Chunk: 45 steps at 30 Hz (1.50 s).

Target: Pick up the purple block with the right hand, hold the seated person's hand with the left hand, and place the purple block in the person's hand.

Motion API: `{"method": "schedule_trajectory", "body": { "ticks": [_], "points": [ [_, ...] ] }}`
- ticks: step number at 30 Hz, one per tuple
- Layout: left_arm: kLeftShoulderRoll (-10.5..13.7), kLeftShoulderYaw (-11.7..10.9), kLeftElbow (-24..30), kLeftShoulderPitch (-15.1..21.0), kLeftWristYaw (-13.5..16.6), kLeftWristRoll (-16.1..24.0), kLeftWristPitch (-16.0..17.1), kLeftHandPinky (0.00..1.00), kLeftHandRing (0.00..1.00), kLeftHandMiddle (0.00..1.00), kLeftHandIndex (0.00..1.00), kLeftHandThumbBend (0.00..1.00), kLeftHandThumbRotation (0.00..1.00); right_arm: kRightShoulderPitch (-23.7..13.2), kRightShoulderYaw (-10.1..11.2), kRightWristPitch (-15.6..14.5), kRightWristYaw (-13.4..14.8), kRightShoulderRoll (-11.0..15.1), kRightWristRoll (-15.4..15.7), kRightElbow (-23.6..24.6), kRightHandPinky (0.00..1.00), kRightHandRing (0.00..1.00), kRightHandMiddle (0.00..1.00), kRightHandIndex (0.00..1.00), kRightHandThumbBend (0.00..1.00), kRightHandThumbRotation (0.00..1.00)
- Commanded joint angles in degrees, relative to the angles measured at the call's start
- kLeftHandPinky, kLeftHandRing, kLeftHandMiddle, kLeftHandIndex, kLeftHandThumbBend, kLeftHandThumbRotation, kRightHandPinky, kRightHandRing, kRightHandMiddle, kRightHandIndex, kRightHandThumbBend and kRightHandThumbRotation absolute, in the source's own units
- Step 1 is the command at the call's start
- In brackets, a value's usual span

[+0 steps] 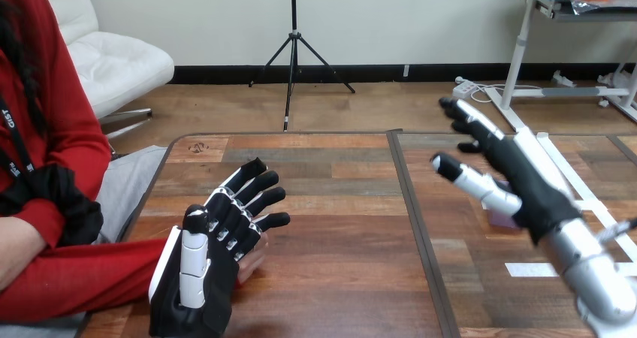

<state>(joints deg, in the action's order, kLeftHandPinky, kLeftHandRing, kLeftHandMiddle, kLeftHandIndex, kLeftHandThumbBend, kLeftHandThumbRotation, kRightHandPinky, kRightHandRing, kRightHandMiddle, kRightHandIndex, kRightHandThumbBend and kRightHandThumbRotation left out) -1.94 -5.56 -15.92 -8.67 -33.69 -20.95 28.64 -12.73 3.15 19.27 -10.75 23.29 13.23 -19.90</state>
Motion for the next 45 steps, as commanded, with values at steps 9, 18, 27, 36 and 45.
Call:
{"method": "schedule_trajectory", "body": {
  "ticks": [9,18,27,36,45],
  "points": [
    [0.6,-0.2,-0.5,4.4,-1.1,-1.6,0.6,0.72,0.81,0.82,0.82,0.78,0.93,-14.9,-1.1,-2.7,3.1,6.1,5.8,-8.4,0.85,0.93,0.94,0.96,0.97,0.86],
    [0.8,-0.2,-0.3,4.2,-0.9,-1.6,0.6,0.71,0.81,0.82,0.82,0.77,0.93,-19.0,-3.4,-4.0,2.1,8.4,9.1,-14.2,0.8,0.92,0.95,0.97,0.94,0.74],
    [1.0,-0.1,-0.1,4.1,-0.9,-1.7,0.6,0.71,0.81,0.82,0.82,0.77,0.94,-23.2,-6.4,-5.8,0.2,10.1,12.1,-20.5,0.79,0.95,0.98,0.99,0.97,0.6],
    [0.9,-0.1,0.0,4.0,-1.0,-2.2,0.4,0.71,0.81,0.82,0.82,0.78,0.93,-27.0,-10.6,-5.7,0.6,11.5,16.5,-27.2,0.81,0.96,0.99,0.99,1.0,0.48],
    [0.9,0.0,0.2,3.8,-1.2,-2.4,0.3,0.71,0.81,0.82,0.82,0.77,0.93,-29.9,-14.0,-6.2,0.3,12.1,19.0,-32.8,0.87,0.99,1.0,0.99,1.0,0.42]
  ]
}}
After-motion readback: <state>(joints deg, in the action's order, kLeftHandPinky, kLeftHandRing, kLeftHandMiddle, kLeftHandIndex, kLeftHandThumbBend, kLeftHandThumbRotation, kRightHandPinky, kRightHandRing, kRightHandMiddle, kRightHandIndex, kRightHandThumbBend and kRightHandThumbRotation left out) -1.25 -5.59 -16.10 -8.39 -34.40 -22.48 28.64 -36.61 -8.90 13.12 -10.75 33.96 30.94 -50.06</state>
